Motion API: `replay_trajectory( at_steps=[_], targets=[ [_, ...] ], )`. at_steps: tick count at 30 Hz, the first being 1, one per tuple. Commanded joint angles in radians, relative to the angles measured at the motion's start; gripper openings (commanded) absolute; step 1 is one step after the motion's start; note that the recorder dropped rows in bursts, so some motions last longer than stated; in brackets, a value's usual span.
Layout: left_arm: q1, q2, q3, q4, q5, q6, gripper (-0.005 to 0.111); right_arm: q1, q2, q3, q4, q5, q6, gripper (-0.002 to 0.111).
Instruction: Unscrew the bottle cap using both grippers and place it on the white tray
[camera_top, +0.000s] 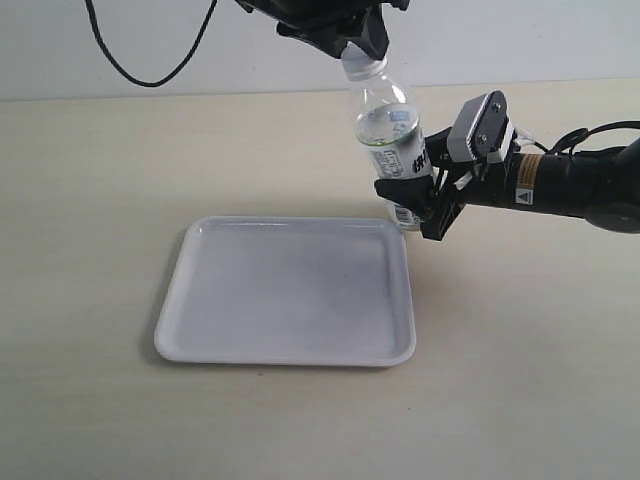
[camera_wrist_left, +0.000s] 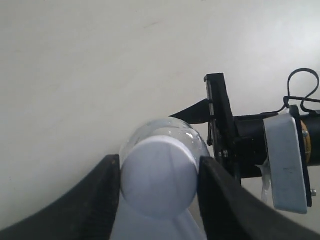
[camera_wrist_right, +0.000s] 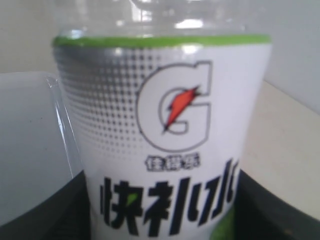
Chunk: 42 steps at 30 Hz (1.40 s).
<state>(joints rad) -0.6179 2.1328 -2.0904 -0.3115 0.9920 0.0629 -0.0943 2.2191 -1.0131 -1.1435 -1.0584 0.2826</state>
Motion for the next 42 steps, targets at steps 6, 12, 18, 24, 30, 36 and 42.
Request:
replay_trajectory(
  at_steps=[6, 12, 18, 24, 30, 36, 42],
  targets=[
    [-0.038, -0.004, -0.005, 0.097, -0.001, -0.236, 0.000, 0.002, -0.004, -0.002, 0.016, -0.070, 0.000, 0.000],
    [-0.038, -0.004, -0.005, 0.122, 0.012, -0.429, 0.000, 0.002, -0.004, -0.002, 0.016, -0.070, 0.000, 0.000],
    [-0.038, -0.004, -0.005, 0.122, 0.041, -0.539, 0.000, 0.002, -0.004, -0.002, 0.016, -0.070, 0.000, 0.000],
    [-0.038, -0.004, -0.005, 0.115, 0.084, -0.634, 0.000, 0.002, -0.004, -0.002, 0.016, -0.070, 0.000, 0.000],
    [-0.041, -0.004, -0.005, 0.108, 0.122, -0.712, 0.000, 0.002, -0.004, -0.002, 0.016, -0.072, 0.000, 0.000],
    [-0.041, -0.004, -0.005, 0.103, 0.134, -0.755, 0.000, 0.002, -0.004, -0.002, 0.016, -0.072, 0.000, 0.000],
    [-0.041, -0.004, -0.005, 0.099, 0.131, -0.748, 0.005, 0.002, -0.004, -0.002, 0.016, -0.074, 0.000, 0.000]
  ],
)
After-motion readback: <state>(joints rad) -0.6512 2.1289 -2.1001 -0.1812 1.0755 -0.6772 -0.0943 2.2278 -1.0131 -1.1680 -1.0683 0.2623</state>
